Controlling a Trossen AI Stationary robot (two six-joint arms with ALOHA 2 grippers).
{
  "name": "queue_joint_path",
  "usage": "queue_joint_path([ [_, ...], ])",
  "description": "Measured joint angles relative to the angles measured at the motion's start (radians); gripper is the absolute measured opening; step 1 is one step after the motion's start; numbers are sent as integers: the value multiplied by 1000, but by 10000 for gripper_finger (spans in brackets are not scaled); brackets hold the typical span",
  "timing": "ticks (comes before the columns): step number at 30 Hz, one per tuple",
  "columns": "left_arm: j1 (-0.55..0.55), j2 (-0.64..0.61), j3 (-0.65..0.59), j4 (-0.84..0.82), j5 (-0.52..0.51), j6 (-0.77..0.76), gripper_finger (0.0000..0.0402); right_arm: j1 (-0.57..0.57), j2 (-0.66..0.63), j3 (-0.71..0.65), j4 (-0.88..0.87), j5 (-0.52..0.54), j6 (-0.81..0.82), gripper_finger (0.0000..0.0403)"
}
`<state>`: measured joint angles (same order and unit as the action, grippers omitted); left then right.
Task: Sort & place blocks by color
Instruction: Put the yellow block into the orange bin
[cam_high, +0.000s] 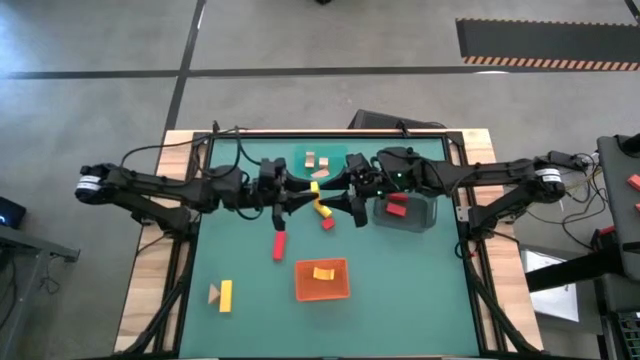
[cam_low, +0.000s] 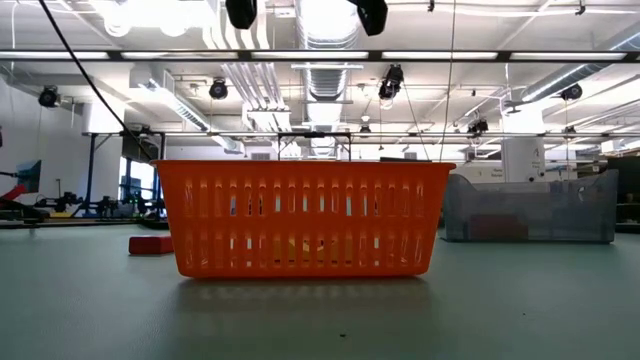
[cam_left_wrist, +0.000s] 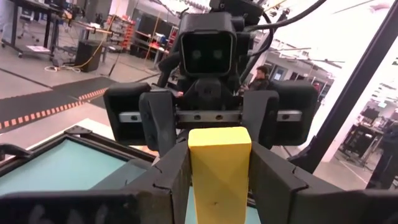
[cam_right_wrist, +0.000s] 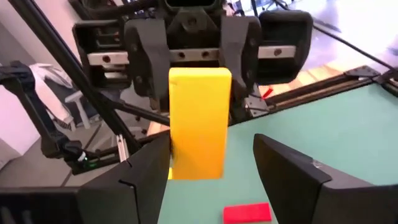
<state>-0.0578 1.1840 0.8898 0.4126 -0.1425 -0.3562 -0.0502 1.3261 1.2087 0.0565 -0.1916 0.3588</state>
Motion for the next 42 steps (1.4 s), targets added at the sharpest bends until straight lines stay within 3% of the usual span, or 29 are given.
queue_joint_path([
  [11,6,13,-9,27,0,2,115,0,36,8,8,0,2,216],
  [14,6,13,-10,22,0,1,115,0,36,8,8,-1,-3,193],
  [18,6,13,-11,22,0,0,115,0,36,9,8,-4,-3,133],
  [27,6,13,-12,20,2,-5,179,0,30,11,-22,-26,8,118],
  [33,4,-10,-13,3,2,-7,184,0,17,83,-234,-26,-9,118],
  [42,8,-153,-13,-193,2,-4,186,50,18,232,-626,8,80,118],
])
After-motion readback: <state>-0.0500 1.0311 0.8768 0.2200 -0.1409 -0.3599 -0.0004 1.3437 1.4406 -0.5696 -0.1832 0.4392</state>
